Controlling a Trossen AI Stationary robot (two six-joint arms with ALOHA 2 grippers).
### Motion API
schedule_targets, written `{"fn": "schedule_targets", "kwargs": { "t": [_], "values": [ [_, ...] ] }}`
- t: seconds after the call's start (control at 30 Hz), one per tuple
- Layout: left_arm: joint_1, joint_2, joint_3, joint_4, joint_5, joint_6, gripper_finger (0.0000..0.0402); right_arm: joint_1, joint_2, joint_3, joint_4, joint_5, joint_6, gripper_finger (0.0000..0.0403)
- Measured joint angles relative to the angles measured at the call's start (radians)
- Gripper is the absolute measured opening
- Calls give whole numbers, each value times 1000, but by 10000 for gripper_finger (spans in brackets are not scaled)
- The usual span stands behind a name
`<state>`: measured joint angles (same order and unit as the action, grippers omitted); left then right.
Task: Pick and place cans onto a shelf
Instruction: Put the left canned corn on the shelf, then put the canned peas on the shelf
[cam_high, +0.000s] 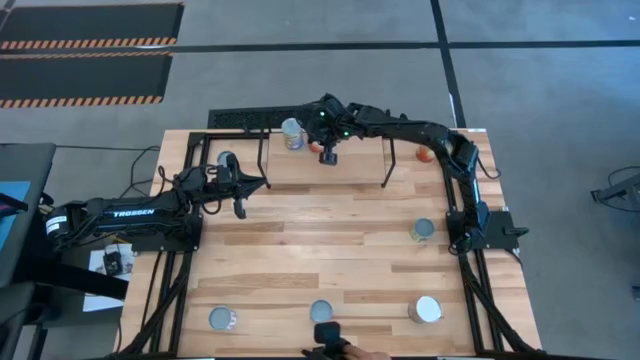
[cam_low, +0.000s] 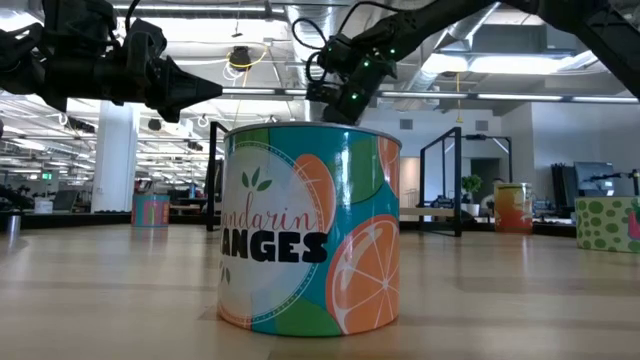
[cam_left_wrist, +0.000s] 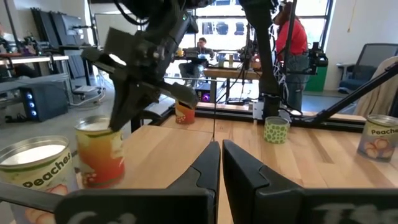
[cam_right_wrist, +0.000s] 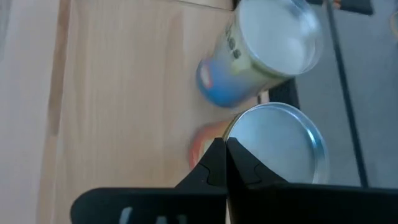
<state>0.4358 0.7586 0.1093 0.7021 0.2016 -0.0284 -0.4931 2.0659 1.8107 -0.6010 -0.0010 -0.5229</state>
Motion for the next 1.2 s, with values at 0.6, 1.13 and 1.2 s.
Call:
{"fn": "schedule_targets", "kwargs": {
  "t": [0.6, 1.13, 1.2],
  "values": [
    [0, 0, 0, 0, -1, 0, 6, -7, 16, 2, 31, 2, 33, 84],
    [-1, 0, 0, 0, 0, 2, 6, 45, -145, 1, 75, 41, 58, 133],
    [-1, 0, 0, 0, 0, 10, 6, 70, -188, 2, 38, 46, 63, 110]
  ]
}}
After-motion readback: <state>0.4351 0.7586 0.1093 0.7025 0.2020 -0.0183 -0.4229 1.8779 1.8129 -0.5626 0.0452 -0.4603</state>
